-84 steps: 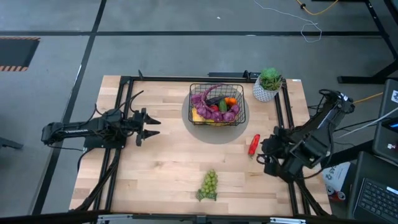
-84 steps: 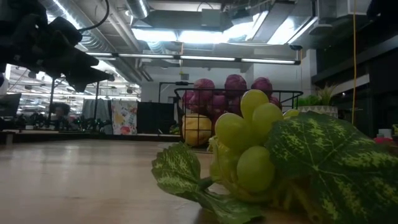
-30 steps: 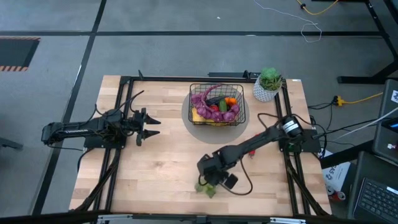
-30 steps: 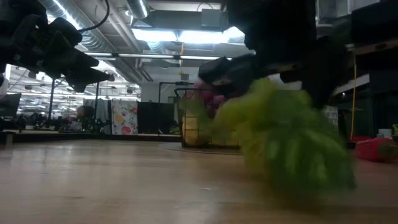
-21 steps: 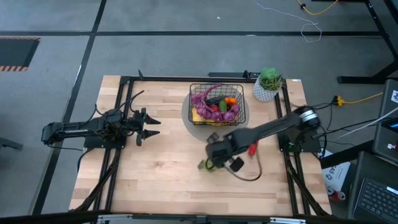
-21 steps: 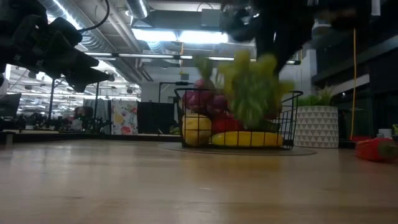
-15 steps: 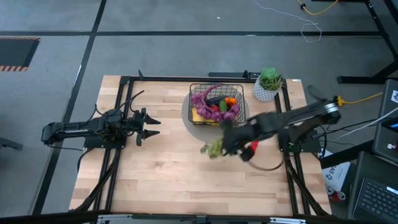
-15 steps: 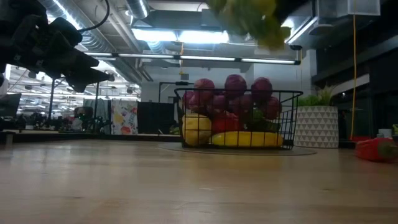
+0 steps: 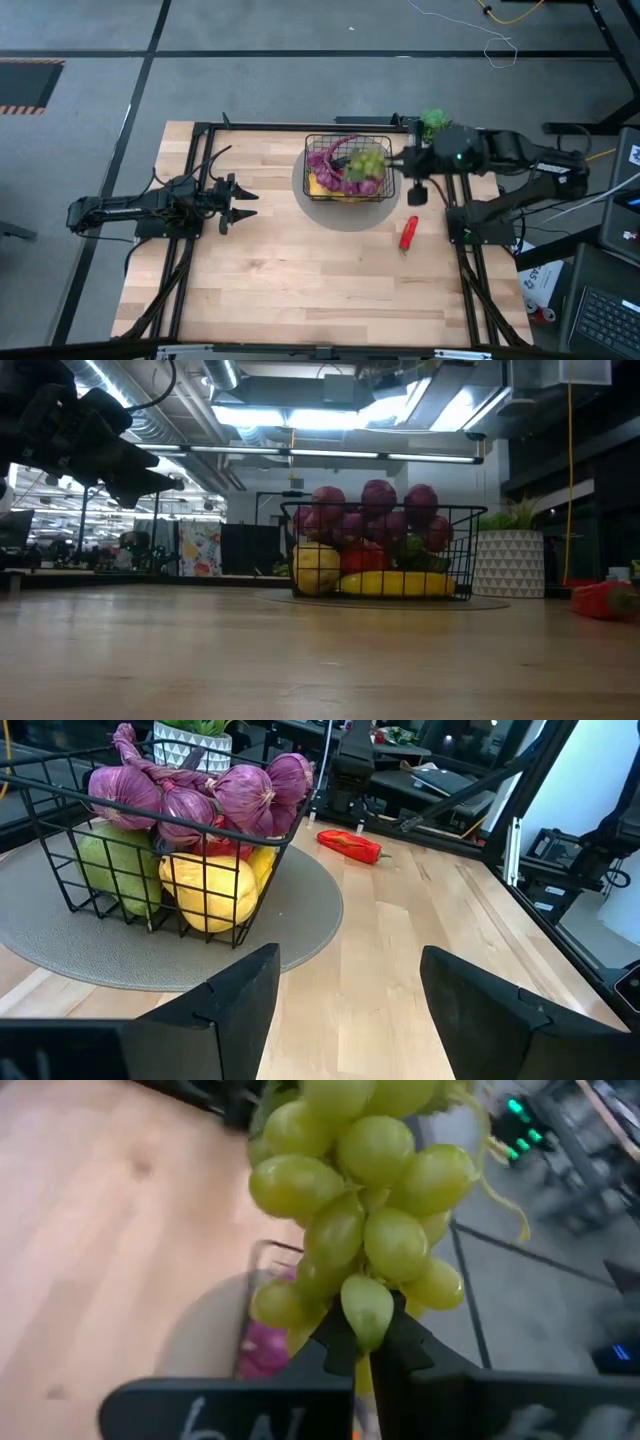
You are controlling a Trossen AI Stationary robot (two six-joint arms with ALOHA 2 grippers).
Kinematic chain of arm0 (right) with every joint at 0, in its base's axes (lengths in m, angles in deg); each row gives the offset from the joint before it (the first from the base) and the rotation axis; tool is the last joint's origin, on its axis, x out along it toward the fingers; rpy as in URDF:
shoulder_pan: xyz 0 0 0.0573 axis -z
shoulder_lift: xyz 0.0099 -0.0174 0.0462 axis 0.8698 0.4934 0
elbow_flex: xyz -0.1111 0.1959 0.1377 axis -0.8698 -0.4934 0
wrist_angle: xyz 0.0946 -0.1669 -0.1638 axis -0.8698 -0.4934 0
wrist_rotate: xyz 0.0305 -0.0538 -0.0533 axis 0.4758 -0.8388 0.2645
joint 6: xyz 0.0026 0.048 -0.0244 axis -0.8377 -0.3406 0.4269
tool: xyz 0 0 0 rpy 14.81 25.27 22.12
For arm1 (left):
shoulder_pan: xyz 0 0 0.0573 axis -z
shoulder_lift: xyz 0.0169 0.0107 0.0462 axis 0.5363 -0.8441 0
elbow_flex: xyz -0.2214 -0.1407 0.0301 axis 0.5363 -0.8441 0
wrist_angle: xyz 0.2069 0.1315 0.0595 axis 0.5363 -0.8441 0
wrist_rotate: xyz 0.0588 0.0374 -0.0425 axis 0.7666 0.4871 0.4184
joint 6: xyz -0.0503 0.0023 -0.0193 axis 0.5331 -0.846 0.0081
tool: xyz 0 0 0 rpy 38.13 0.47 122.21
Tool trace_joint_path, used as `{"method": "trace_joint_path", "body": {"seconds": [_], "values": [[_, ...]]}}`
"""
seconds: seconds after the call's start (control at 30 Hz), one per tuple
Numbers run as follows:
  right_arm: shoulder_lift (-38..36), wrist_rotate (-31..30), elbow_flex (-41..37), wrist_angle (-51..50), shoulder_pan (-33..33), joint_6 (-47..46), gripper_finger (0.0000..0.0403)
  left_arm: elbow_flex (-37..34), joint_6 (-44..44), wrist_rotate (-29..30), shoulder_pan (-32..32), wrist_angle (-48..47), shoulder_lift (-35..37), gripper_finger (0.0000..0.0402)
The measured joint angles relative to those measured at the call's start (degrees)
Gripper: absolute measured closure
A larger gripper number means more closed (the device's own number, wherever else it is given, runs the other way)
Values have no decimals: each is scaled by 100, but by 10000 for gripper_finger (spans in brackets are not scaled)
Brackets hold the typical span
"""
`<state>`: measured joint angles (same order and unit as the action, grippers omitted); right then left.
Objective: Build produce basket
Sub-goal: Put the green grapes into the black wire basket
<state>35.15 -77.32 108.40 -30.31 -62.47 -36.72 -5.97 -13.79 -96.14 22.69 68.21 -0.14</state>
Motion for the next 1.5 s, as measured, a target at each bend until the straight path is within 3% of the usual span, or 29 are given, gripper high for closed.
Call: {"method": "trace_joint_path", "body": {"seconds": [0.17, 0.6, 0.87, 1.0, 1.13, 1.5], "values": [[33, -330, 0, -184, 719, -317, 398, 0, 1, 0, 2, 0, 0, 164], [468, -332, 0, -770, 2199, -2053, 395, 0, 2, 0, 0, 0, 0, 164], [660, -370, 0, -835, 2288, -2039, 366, 0, 1, 0, 1, 0, 0, 164], [733, -793, 0, -920, 2289, -2972, 364, 0, 2, 0, 0, 0, 0, 164], [894, -756, 0, -1422, 2289, -3168, 364, 0, 2, 0, 1, 0, 0, 164], [1156, -1209, 0, -1545, 2283, -3019, 350, 0, 1, 0, 1, 0, 0, 164]]}}
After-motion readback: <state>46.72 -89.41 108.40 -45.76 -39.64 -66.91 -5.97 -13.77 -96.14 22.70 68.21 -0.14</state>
